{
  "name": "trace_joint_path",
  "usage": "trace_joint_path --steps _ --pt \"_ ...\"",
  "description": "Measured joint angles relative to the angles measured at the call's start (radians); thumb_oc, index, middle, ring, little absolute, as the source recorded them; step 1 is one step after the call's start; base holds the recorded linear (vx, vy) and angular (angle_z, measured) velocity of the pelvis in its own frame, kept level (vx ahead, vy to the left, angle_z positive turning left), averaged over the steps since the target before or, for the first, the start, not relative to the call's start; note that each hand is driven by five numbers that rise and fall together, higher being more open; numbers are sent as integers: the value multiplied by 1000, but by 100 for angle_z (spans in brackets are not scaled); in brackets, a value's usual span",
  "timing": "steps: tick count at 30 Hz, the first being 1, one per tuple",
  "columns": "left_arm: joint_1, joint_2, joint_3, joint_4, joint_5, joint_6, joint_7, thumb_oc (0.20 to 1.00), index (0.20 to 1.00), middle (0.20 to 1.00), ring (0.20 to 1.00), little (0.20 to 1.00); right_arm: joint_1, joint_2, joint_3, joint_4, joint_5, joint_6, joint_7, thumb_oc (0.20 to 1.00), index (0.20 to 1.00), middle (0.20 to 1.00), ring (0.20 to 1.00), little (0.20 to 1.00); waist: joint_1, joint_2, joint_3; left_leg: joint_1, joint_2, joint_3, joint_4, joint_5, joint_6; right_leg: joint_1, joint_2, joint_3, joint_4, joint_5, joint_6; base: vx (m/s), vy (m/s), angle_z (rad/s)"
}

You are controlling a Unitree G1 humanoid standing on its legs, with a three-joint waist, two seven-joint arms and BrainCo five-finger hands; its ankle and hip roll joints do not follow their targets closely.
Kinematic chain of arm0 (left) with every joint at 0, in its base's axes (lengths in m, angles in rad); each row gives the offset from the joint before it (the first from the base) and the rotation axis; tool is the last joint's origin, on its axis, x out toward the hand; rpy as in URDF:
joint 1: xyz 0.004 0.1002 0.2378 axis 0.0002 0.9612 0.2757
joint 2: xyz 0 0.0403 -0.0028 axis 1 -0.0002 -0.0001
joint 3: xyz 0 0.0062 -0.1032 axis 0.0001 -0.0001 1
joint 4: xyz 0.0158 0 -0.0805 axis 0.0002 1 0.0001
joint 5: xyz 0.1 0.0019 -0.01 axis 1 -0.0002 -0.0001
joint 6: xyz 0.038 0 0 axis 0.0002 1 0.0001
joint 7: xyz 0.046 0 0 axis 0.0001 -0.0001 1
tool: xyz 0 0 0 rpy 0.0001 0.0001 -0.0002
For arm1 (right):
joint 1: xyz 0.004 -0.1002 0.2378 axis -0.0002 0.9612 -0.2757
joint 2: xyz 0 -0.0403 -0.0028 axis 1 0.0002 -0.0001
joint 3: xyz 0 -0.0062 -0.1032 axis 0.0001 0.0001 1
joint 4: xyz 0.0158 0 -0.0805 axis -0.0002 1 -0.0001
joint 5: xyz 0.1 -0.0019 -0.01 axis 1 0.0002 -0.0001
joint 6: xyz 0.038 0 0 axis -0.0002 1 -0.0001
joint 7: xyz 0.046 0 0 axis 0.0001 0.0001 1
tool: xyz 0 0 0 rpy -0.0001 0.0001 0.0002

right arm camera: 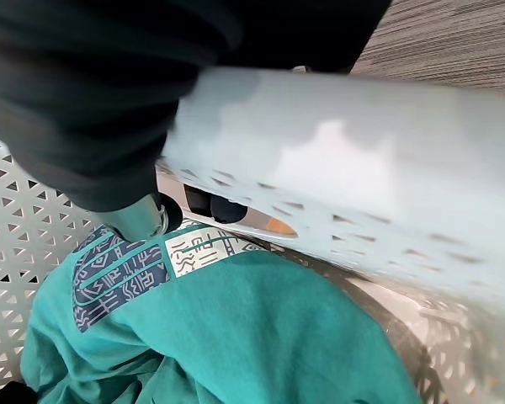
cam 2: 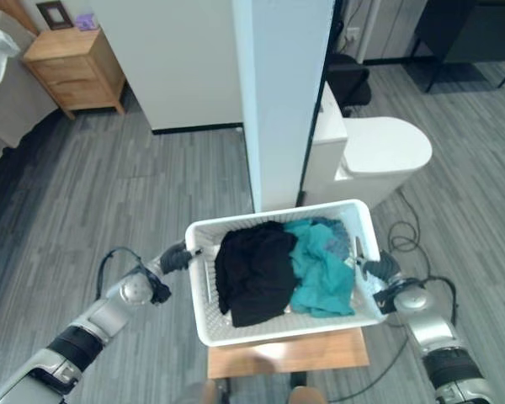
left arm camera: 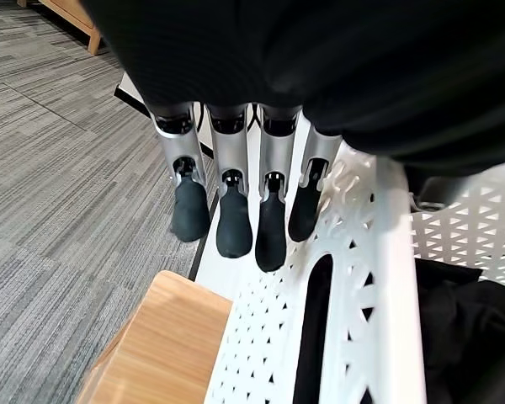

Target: Grab the laundry basket,head to the washer,open it,put in the laundry and shut it.

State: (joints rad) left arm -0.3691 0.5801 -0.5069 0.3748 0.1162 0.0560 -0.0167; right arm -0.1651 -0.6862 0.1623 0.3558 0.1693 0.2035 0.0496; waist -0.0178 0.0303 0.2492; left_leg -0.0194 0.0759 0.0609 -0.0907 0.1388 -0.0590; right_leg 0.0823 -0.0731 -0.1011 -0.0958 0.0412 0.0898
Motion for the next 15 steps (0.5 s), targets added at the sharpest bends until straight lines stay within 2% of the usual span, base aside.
trace_joint_path --steps 4,7,10,11,12,13,14,15 --pt "-85 -7 -64 49 -13 12 -1 200 200 200 200 200 6 -8 -2 30 34 1 -2 200 200 200 200 200 -9 4 -1 -19 10 -30 15 6 -12 -4 5 -28 0 -10 -10 -109 1 17" --pt "-110 -18 -64 66 -31 10 -1 200 200 200 200 200 2 -18 -4 31 54 1 -3 200 200 200 200 200 -13 16 -7 -21 10 -29 16 6 -16 -10 7 -22 2 -8 -11 -127 59 -7" --pt "-121 -43 -74 81 -41 10 6 200 200 200 200 200 -16 -36 -3 54 72 0 -5 200 200 200 200 200 -25 17 -7 -18 -8 -97 38 -2 -35 -22 -16 6 15 6 -15 -201 163 -36" --pt "-123 -46 -77 101 -70 10 11 200 200 200 200 200 -41 -41 -1 56 73 0 -5 200 200 200 200 200 -28 -3 2 -26 -45 -153 110 -34 -63 -48 -60 48 39 17 -9 -241 208 -88" --pt "-131 -48 -78 109 -82 10 11 200 200 200 200 200 -63 -47 0 58 73 0 -6 200 200 200 200 200 -38 -14 7 -30 -71 -194 211 -117 -71 -71 -85 79 60 25 1 -348 299 -107" --pt "-143 -50 -78 118 -101 10 11 200 200 200 200 200 -88 -54 8 71 73 0 -6 200 200 200 200 200 -48 -19 10 -30 -85 -219 315 -199 -72 -102 -96 106 83 32 8 -172 155 -70" --pt "-169 -59 -83 140 -109 7 11 200 200 200 200 200 -98 -63 14 82 76 0 -7 200 200 200 200 200 -66 -25 14 -9 -90 -227 339 -234 -85 -111 -109 121 90 34 15 -171 155 -72" --pt "-199 -86 -72 175 -110 3 18 200 200 200 200 200 -110 -66 18 90 92 7 -8 200 200 200 200 200 -73 -21 15 -13 -93 -250 443 -306 -123 -139 -107 133 124 36 18 -222 276 -81"
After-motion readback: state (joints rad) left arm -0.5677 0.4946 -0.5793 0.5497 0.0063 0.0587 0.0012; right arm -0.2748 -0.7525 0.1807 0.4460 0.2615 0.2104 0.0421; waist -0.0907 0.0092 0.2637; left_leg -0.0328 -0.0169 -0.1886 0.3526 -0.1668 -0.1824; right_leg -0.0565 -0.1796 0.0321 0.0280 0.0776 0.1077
